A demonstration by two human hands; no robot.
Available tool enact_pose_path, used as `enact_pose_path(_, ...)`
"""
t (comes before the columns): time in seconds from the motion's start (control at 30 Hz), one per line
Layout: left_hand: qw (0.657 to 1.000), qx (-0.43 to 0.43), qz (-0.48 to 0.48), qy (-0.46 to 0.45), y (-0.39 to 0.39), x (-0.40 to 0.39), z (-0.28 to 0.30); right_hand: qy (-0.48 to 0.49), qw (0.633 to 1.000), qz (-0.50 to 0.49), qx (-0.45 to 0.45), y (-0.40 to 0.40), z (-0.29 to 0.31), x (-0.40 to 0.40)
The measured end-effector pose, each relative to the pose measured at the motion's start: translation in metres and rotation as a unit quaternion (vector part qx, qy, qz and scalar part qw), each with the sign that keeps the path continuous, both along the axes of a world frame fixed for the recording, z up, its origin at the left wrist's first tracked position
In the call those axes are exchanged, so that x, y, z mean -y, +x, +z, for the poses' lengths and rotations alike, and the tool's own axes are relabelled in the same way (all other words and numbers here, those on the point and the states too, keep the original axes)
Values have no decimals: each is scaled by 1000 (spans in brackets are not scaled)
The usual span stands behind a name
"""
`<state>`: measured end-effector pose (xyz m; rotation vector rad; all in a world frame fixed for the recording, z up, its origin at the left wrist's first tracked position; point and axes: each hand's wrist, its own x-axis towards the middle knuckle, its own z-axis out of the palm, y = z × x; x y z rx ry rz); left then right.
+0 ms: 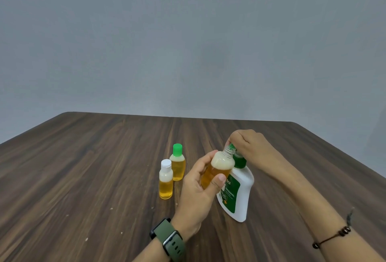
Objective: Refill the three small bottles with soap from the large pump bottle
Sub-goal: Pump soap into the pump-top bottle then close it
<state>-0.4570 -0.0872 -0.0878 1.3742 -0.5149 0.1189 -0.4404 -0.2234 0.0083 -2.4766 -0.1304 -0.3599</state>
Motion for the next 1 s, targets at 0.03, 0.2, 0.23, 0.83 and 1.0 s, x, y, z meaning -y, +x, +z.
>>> enact_pose_path(0.03,1000,1,1,0,0,1,0,-3,1000,1,3,0,0,0)
enact_pose_path(0.2,1000,-1,-2,-3,0,0,0,-14,1000,8,8,1,-2,0)
enact_pose_path(0.23,1000,-2,-4,-5,0,0,-1,-11,1000,9,7,2,-4,1)
enact_pose_path(0.83,1000,7,-10,-20,1,0,0,3,1000,8,16,-1,-1,-2)
enact_pose_path(1.0,1000,6,-6,-26,2,0,-3,1,999,16,28,-1,-3,-4)
